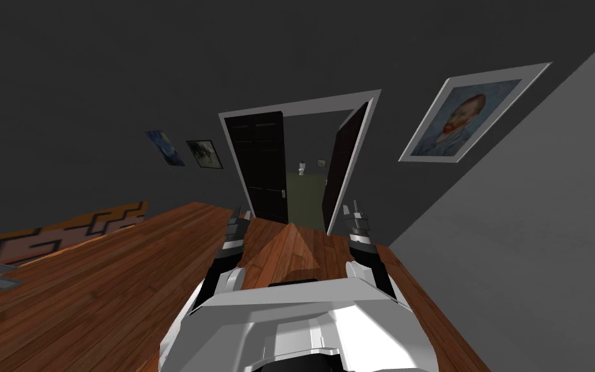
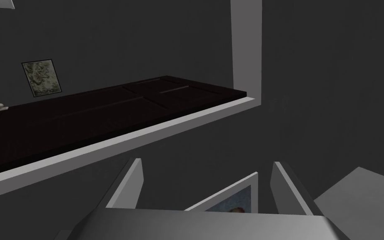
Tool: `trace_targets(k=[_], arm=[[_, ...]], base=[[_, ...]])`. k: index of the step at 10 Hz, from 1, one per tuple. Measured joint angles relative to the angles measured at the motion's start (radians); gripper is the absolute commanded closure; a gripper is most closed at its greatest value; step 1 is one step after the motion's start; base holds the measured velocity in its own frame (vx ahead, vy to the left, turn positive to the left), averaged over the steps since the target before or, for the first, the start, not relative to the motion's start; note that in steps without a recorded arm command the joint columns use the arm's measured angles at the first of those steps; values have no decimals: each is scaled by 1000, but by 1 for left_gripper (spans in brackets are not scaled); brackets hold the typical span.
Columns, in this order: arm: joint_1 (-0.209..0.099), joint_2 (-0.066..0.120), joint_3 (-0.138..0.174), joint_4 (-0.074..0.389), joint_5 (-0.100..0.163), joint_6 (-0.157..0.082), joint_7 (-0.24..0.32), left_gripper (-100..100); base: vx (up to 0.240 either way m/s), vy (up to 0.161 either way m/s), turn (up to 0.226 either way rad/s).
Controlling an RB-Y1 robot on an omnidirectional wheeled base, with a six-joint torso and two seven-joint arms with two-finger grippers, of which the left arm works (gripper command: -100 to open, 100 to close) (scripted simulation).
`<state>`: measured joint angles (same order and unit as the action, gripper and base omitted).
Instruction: Push the door open
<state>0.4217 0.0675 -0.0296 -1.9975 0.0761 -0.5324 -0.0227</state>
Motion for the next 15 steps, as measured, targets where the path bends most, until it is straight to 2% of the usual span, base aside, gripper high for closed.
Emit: trace_targets(k=[2, 15], arm=[[-22, 5, -2, 44, -4, -3, 7, -100], [-165, 22, -41, 391, -45, -77, 46, -100]], base=[[101, 24, -5], [99, 21, -4]])
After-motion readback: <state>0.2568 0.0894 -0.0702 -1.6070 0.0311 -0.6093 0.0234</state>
